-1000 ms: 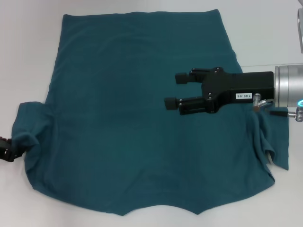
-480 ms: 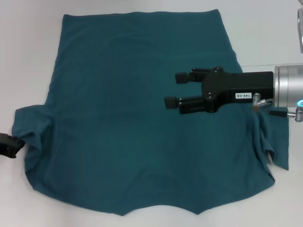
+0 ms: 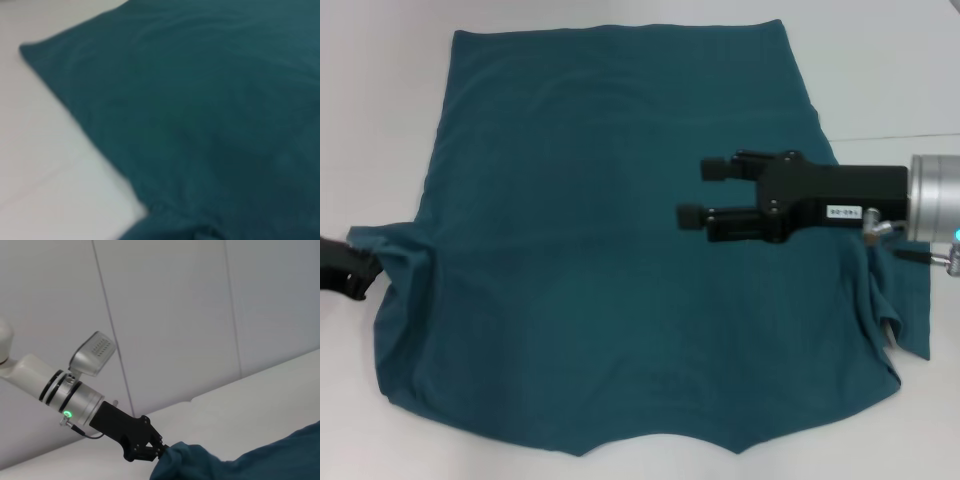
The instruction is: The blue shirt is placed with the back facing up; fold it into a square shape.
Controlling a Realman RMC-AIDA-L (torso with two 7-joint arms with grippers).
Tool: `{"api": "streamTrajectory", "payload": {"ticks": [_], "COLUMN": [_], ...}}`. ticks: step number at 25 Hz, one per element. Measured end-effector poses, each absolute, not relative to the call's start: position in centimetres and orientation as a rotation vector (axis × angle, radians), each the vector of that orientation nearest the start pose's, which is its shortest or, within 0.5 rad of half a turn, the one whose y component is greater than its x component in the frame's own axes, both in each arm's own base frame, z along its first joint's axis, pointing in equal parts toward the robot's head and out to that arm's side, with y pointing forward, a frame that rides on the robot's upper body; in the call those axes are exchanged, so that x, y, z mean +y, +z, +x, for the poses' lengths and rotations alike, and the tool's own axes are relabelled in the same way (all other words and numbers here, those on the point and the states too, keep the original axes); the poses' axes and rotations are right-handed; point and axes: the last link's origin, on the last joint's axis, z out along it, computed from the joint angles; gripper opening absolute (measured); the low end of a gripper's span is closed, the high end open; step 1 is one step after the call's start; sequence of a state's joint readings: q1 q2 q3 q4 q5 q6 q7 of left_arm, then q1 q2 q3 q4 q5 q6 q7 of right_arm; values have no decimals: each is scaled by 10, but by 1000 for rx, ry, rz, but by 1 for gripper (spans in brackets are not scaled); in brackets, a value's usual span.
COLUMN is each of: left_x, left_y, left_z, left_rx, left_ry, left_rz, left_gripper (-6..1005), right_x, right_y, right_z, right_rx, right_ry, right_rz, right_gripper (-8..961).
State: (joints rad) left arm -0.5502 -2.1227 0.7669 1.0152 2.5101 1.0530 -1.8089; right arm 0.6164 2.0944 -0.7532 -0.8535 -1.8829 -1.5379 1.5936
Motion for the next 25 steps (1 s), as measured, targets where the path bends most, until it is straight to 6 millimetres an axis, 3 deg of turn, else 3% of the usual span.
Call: {"api": "streamTrajectory", "payload": {"ticks": [11, 20, 25], "left_x": [408, 411, 411], "left_y": [37, -4, -18], "left_z": [-249, -228, -216], "left_rx": [-394, -148, -142], "left_ry": [196, 357, 332], "left_rz": [-2392, -2427, -2426], "left_gripper": [49, 49, 56], "right_x": [350, 341, 342], "right_y": [31, 29, 29], "right_z": [230, 240, 240], "right_rx": [616, 653, 646], "right_ry": [893, 916, 912], "right_rz": [-2582, -2562, -2560], "right_gripper": [915, 916, 915]}}
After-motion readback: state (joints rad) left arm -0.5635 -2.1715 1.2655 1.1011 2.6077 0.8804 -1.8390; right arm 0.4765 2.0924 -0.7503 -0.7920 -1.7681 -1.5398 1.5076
